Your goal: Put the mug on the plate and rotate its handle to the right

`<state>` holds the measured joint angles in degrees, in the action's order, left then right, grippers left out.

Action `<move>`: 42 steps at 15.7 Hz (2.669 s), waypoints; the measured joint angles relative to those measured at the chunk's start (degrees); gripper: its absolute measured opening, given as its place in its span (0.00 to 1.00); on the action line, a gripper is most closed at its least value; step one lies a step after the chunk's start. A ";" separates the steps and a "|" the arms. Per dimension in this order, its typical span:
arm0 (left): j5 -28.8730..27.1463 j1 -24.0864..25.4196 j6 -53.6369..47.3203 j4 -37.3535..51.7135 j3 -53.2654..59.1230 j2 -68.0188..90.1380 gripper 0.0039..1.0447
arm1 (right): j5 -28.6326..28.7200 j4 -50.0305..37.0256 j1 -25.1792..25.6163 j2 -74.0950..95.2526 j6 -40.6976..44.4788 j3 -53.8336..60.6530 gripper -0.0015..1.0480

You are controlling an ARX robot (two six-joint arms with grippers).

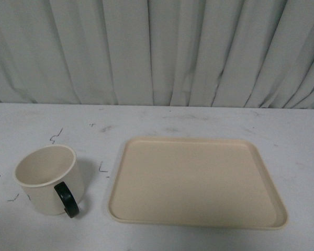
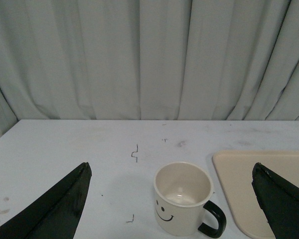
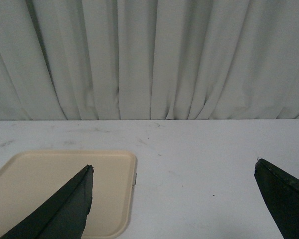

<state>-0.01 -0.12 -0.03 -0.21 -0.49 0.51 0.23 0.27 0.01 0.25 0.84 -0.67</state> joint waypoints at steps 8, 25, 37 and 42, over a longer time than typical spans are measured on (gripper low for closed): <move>0.00 0.00 0.00 0.00 0.00 0.00 0.94 | 0.00 0.00 0.00 0.00 0.00 0.00 0.94; 0.00 0.00 0.02 0.00 0.00 0.00 0.94 | 0.00 0.00 0.00 0.00 0.00 0.00 0.94; 20.28 10.03 -10.16 -17.20 -28.63 52.13 0.94 | -0.02 0.02 0.00 0.00 -0.02 0.00 0.94; 17.44 10.34 -18.88 -29.03 -49.00 79.87 0.94 | -0.09 0.00 0.00 0.00 -0.02 0.00 0.94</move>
<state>17.43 10.22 -18.92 -29.23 -49.50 80.38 0.14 0.27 0.01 0.25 0.82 -0.67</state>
